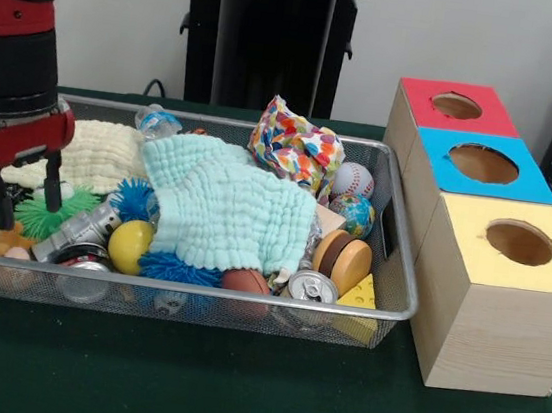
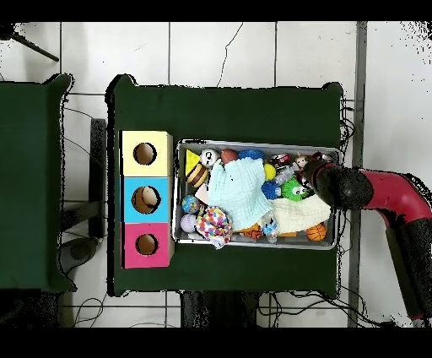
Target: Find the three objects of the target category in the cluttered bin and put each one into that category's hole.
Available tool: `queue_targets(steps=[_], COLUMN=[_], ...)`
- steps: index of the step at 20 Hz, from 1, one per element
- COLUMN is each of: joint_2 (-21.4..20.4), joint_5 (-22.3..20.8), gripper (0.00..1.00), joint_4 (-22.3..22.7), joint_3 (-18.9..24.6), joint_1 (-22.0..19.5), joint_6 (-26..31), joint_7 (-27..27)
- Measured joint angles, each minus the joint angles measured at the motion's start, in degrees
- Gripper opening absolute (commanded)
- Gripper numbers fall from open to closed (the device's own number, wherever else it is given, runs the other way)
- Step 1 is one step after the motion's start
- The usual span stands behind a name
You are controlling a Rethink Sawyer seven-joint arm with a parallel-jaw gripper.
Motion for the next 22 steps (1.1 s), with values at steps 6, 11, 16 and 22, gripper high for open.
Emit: queue_targets(steps=[6, 11, 16, 22], joint_2=[-0.61, 0.52, 1.95, 2.17], joint_5=[-0.25, -1.66, -2.77, -2.83], gripper=[1.0, 1.0, 1.0, 1.0], joint_4=[-0.45, -2.44, -3.8, -4.19], joint_3=[-0.04, -0.32, -0.49, -0.5], joint_1=[0.26, 1.54, 2.71, 2.93], joint_6=[0.01, 0.01, 0.0, 0.06], joint_7=[0.0, 0.0, 0.0, 0.0])
